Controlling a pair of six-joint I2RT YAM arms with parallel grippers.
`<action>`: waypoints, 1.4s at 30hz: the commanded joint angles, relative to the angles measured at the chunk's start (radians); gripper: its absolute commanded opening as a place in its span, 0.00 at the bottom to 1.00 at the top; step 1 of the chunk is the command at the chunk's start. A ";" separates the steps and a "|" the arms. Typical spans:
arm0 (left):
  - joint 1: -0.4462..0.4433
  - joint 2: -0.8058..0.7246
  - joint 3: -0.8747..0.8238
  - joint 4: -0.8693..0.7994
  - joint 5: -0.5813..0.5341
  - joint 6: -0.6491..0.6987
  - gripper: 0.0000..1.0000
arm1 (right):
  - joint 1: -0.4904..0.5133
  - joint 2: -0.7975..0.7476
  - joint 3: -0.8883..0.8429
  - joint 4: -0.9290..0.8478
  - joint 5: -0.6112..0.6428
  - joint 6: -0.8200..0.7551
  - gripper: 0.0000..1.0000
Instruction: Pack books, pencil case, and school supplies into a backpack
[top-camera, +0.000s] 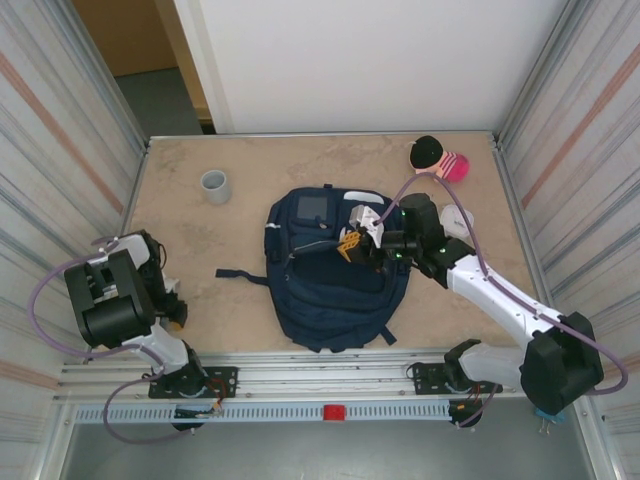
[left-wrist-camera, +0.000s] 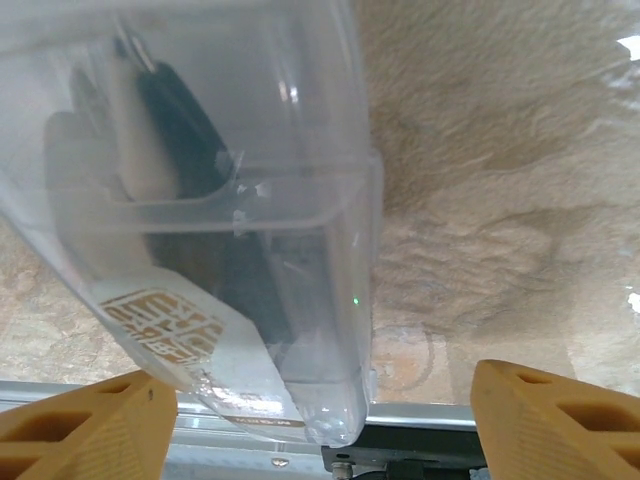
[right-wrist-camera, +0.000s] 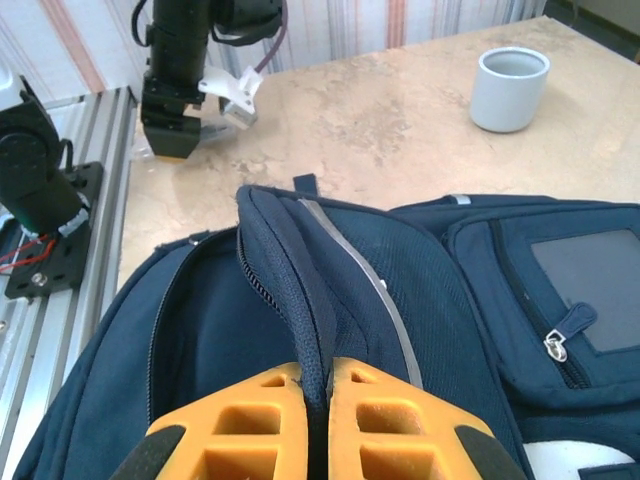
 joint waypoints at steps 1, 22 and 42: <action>0.003 -0.002 -0.010 -0.005 0.027 0.011 0.72 | -0.008 -0.050 0.001 0.049 -0.014 -0.021 0.00; -0.121 -0.387 0.002 -0.036 0.141 0.039 0.47 | -0.037 -0.036 0.020 0.080 -0.074 0.035 0.00; -0.038 -0.020 0.024 0.016 0.009 0.032 0.82 | -0.063 -0.073 -0.011 0.057 -0.040 0.018 0.00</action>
